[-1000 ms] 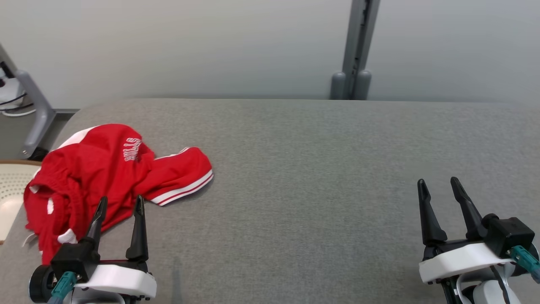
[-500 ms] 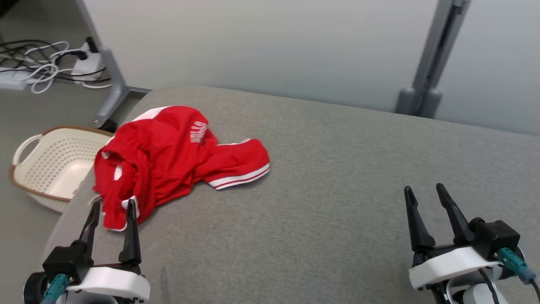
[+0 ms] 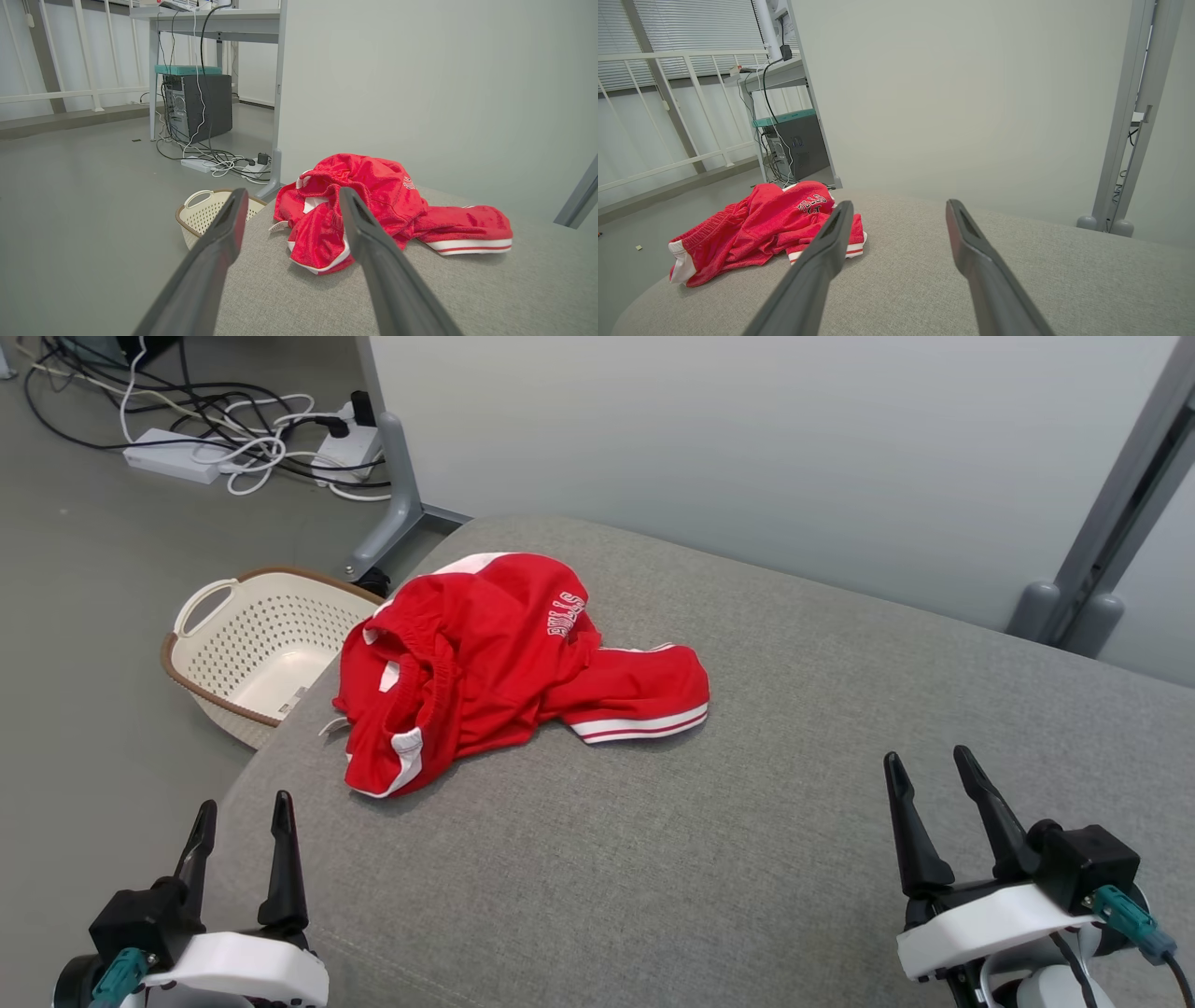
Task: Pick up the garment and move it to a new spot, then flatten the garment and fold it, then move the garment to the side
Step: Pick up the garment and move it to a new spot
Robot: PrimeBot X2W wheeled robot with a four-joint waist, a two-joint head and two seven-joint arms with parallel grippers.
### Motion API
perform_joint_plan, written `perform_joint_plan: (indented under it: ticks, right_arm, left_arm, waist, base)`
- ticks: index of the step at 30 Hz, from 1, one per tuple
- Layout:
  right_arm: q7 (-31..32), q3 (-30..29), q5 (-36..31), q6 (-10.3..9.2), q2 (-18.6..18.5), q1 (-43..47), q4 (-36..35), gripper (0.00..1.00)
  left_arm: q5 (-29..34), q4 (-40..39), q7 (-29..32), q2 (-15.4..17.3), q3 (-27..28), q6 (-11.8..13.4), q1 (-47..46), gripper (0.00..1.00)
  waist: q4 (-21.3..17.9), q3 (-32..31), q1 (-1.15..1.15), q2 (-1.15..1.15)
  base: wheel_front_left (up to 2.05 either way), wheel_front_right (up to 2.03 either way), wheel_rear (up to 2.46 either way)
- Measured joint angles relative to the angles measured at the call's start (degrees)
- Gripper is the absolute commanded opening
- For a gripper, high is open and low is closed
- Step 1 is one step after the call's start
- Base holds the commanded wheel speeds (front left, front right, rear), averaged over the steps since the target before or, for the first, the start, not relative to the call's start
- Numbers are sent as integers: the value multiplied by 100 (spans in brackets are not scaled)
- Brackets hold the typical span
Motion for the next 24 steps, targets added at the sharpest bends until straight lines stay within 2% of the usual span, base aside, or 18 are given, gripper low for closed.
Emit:
perform_joint_plan:
  ticks: [9,14,17,24]
  right_arm:
    - [1,35,53,0,-1,1,15,100]
    - [0,82,53,0,-1,21,19,100]
    - [1,103,38,0,-2,23,38,100]
    - [0,170,-11,0,-1,-21,54,100]
  left_arm:
    - [-104,46,0,0,38,-47,-1,100]
    - [-172,104,0,18,-8,-168,-148,100]
    - [-263,199,57,146,-125,-242,-366,100]
    - [-743,286,868,717,-194,-300,-1088,100]
  waist:
    - [46,-29,0,0]
    - [-36,-37,0,0]
    - [-121,-32,0,0]
    - [-442,7,0,0]
  base:
    - [0,0,0]
    - [0,0,0]
    - [0,0,0]
    - [0,0,0]
